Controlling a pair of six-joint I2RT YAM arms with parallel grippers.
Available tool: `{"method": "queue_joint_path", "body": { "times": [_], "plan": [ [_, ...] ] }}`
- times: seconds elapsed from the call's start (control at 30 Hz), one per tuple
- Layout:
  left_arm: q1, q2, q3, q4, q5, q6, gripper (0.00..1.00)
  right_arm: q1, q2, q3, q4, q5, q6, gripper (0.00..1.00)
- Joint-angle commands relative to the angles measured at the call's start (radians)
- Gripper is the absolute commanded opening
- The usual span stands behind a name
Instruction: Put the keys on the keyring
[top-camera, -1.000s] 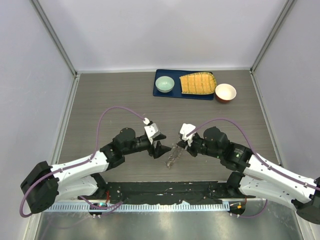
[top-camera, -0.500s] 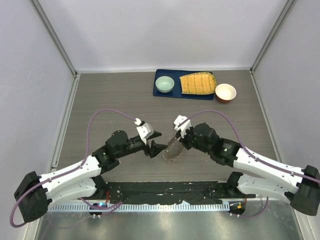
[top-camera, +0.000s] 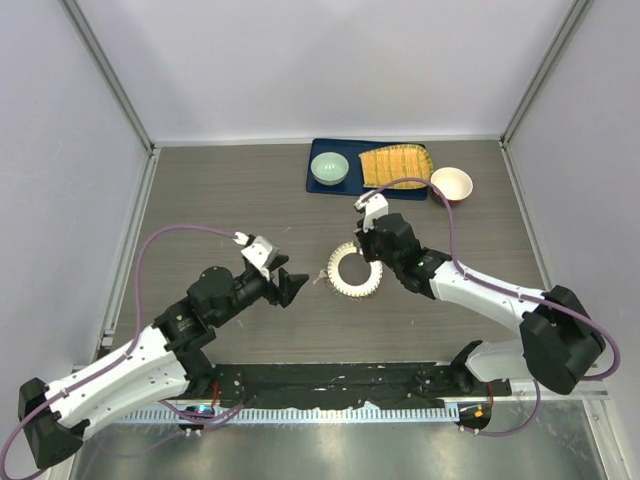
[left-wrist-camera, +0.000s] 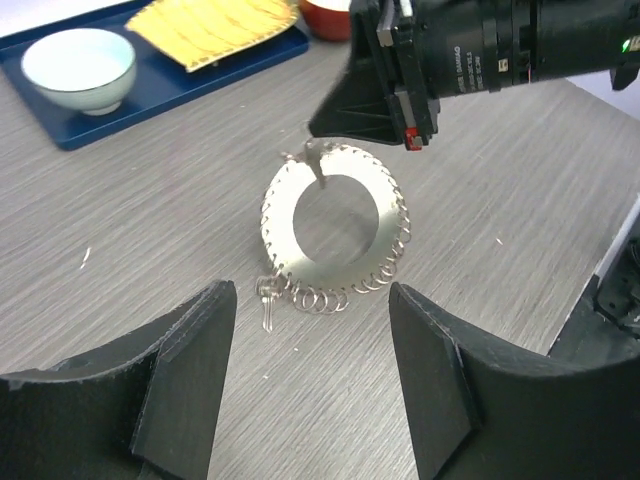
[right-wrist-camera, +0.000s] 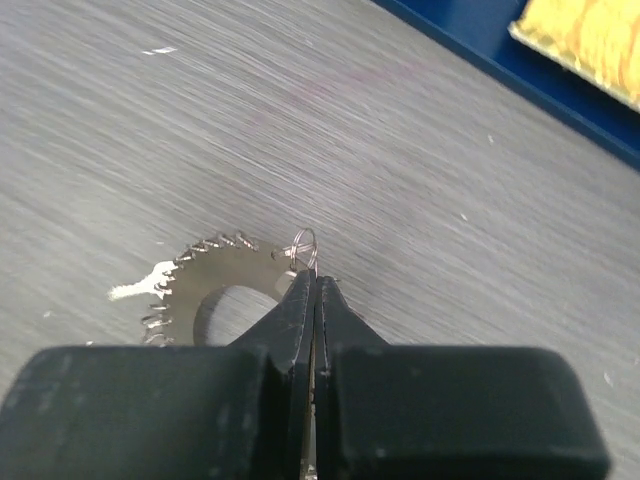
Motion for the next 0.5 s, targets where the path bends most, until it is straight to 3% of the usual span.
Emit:
{"method": "queue_joint_path", "body": {
  "times": [0.0, 0.2, 0.47],
  "plan": [
    [0.004, -0.056, 0.049, -0.106, -0.134, -0.058, 0.68, -0.074, 0.021, -0.056, 0.132, 0.005, 0.165, 0.01],
    [0.004, -0.071, 0.055, -0.159, -0.281, -0.115, 0.79, -0.207, 0.080, -0.114, 0.142, 0.001, 0.303, 0.01],
    [0.010, -0.021, 0.049, -0.182, -0.398, -0.174, 0.93, -0.390, 0.157, -0.151, 0.156, 0.010, 0.444, 0.08]
  ]
}}
